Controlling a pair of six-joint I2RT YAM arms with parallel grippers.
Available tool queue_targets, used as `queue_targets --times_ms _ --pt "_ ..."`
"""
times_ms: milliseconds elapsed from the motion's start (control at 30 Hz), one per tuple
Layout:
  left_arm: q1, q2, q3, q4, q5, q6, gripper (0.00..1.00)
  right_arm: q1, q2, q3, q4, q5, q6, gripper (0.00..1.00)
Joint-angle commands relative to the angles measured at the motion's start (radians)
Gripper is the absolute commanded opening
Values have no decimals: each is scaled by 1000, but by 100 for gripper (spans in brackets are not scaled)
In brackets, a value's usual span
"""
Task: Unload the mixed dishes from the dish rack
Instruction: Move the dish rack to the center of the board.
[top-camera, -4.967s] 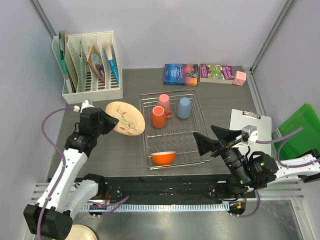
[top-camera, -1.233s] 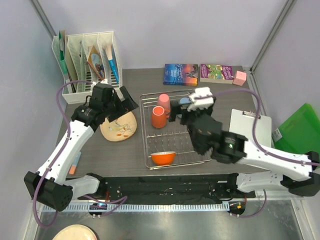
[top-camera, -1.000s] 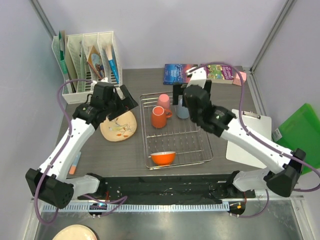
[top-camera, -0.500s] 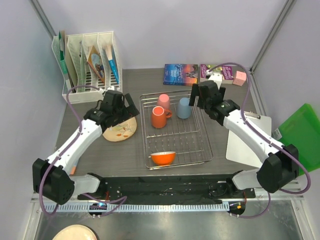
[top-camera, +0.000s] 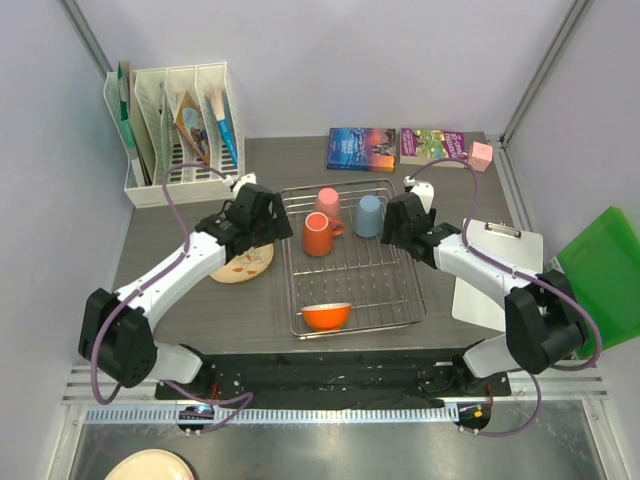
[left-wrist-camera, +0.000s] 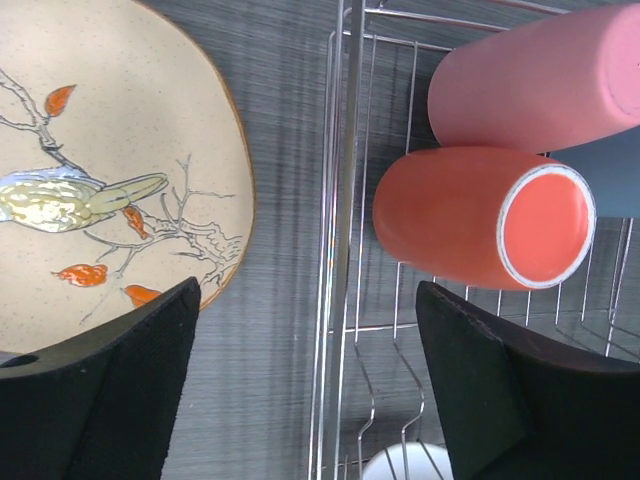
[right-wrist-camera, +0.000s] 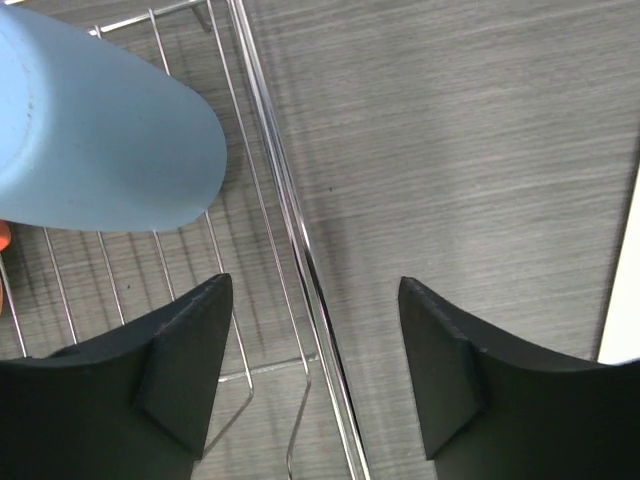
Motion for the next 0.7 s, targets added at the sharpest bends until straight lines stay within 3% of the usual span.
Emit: queue_targets --times_ms 0,100,233,333,467,600,667 --pt "-26 72 49 64 -11 10 74 2 33 18 98 1 26 60" --pt "-32 138 67 56 -3 -9 58 0 54 27 102 4 43 53" --pt "-34 186 81 49 -10 -17 48 0 81 42 105 9 61 46" --pt "-34 215 103 47 -10 -5 36 -5 99 44 107 7 78 32" --pt "-34 256 135 45 6 7 20 -14 107 41 107 13 97 4" --pt "-34 311 196 39 20 24 4 -41 104 46 108 13 104 1" --pt "-34 351 247 30 33 27 0 -70 105 50 108 4 116 1"
